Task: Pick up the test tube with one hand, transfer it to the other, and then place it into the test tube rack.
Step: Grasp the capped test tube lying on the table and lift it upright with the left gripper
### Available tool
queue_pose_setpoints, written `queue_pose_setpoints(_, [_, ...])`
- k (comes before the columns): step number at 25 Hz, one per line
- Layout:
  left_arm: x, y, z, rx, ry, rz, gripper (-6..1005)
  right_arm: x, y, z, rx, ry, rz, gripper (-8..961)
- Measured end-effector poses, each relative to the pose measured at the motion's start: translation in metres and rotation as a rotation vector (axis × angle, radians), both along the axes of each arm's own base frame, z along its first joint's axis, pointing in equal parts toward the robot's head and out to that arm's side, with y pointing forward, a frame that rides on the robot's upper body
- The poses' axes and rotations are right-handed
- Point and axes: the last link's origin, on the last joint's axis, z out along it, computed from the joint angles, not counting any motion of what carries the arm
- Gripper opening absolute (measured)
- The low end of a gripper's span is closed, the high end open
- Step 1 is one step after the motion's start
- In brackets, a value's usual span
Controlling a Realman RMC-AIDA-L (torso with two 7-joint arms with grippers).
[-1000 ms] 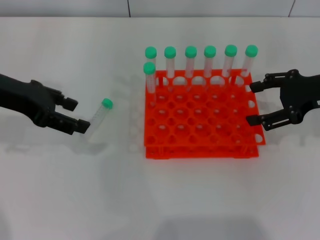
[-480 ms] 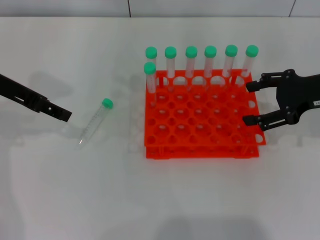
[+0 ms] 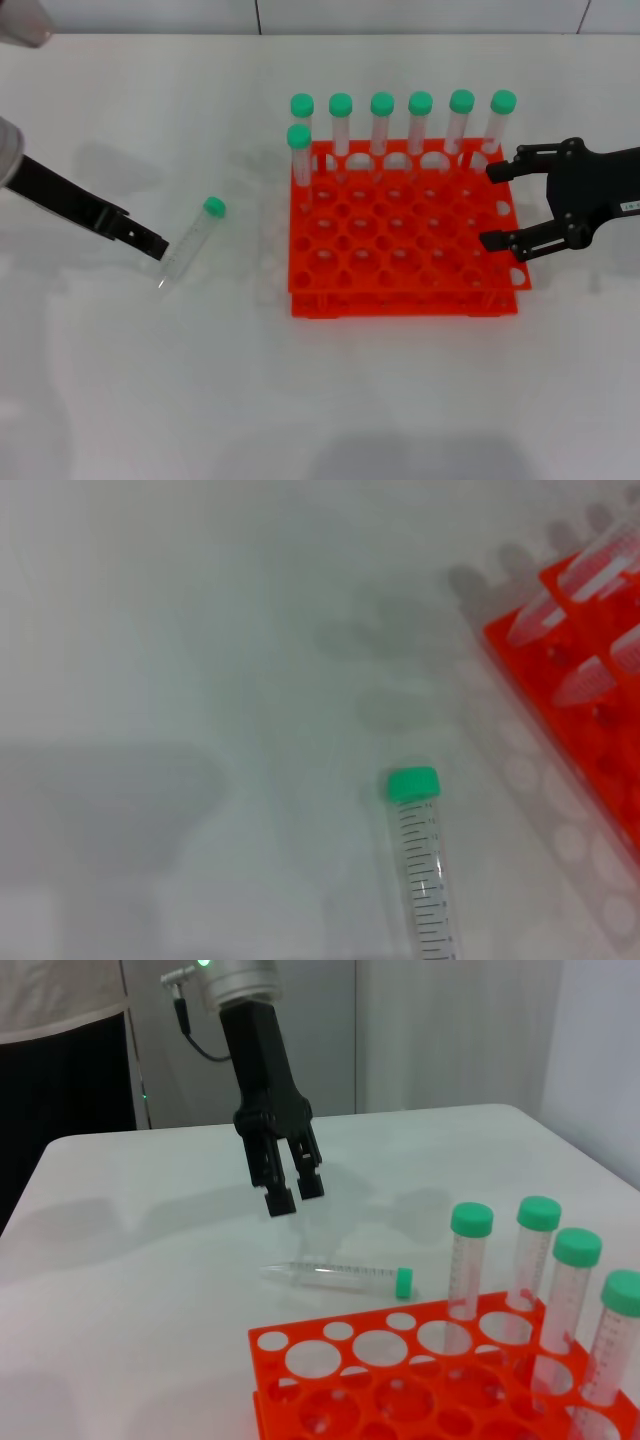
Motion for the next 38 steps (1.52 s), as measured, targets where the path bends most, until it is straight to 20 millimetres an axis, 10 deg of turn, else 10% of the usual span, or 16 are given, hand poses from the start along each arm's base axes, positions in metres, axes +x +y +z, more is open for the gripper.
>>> queue_pose_setpoints(38, [0.006,0.005,-0.051,-0.054,0.095,0.044,781,-0.002,-0.002,-0.006,0.004,-0.011,0.054,870])
